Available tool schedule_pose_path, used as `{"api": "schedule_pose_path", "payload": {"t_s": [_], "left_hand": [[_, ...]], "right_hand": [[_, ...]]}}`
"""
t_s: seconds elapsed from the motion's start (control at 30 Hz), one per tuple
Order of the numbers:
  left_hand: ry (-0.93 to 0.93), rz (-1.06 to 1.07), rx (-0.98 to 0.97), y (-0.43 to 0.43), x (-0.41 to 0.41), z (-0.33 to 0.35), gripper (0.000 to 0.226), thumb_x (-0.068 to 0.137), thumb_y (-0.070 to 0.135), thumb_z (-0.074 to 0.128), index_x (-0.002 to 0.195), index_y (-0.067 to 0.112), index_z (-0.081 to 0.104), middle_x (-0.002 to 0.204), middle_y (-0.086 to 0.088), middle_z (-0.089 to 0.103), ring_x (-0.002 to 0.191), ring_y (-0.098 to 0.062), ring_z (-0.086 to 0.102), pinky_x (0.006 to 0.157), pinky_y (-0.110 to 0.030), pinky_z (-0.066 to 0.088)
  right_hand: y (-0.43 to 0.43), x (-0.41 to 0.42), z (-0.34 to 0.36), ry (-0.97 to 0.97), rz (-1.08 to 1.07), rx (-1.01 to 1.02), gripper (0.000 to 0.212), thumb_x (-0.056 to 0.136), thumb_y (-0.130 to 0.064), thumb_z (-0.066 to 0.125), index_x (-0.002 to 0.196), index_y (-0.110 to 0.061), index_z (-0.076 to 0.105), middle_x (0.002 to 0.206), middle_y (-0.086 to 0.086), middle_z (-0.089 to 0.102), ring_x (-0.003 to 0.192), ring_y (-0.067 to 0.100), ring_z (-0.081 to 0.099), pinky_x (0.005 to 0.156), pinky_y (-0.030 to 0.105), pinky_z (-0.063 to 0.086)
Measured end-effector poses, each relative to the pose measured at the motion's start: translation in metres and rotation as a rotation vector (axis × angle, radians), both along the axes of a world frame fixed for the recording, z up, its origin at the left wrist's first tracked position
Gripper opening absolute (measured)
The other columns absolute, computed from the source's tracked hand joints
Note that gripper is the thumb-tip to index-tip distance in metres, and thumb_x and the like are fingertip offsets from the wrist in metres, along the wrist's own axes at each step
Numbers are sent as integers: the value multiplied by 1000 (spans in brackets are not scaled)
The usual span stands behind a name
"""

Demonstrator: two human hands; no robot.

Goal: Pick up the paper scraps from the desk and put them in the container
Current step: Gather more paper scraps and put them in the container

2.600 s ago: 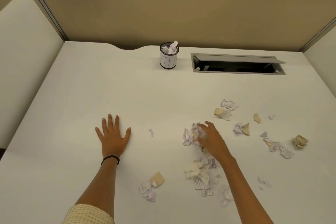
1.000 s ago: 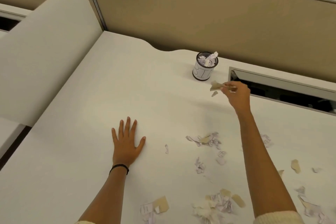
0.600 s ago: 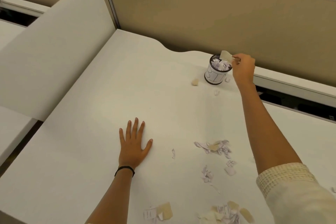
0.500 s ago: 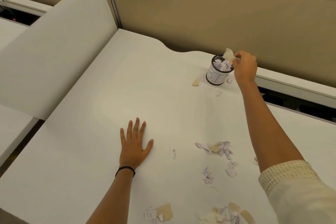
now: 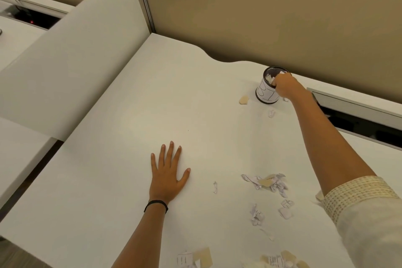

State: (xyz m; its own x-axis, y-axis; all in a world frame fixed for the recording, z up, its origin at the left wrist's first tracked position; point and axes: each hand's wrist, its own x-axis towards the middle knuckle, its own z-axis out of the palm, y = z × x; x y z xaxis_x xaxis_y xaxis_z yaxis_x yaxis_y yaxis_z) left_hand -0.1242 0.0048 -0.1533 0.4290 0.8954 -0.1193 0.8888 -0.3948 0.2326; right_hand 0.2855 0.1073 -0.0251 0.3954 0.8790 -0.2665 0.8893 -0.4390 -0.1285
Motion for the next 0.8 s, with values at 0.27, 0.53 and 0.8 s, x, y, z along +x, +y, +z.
{"api": "schedule_pose_path", "payload": {"t_s": [0.27, 0.53, 0.8], "left_hand": [[0, 2, 3, 0, 0, -2, 70, 89, 58, 22, 150, 24, 11, 159, -2, 6, 146, -24, 0, 117, -55, 4], [-8, -1, 11, 0, 0, -3, 70, 89, 58, 21, 150, 24, 11, 159, -2, 5, 146, -24, -1, 117, -54, 2], [-16, 0, 14, 1, -1, -6, 70, 90, 58, 24, 150, 24, 11, 159, -1, 6, 146, -23, 1, 117, -54, 2]], "right_hand": [[-27, 0, -21, 160, -288, 707, 31, 82, 3, 40, 94, -2, 68, 107, 17, 65, 96, 32, 59, 78, 33, 43], [-54, 14, -80, 370, -470, 448, 45, 91, 8, 35, 136, 4, 36, 144, 23, 36, 134, 34, 35, 111, 36, 26], [-83, -20, -100, 321, -310, 435, 38, 94, -1, 34, 130, 0, 47, 141, 16, 44, 129, 32, 42, 106, 36, 34]]}}
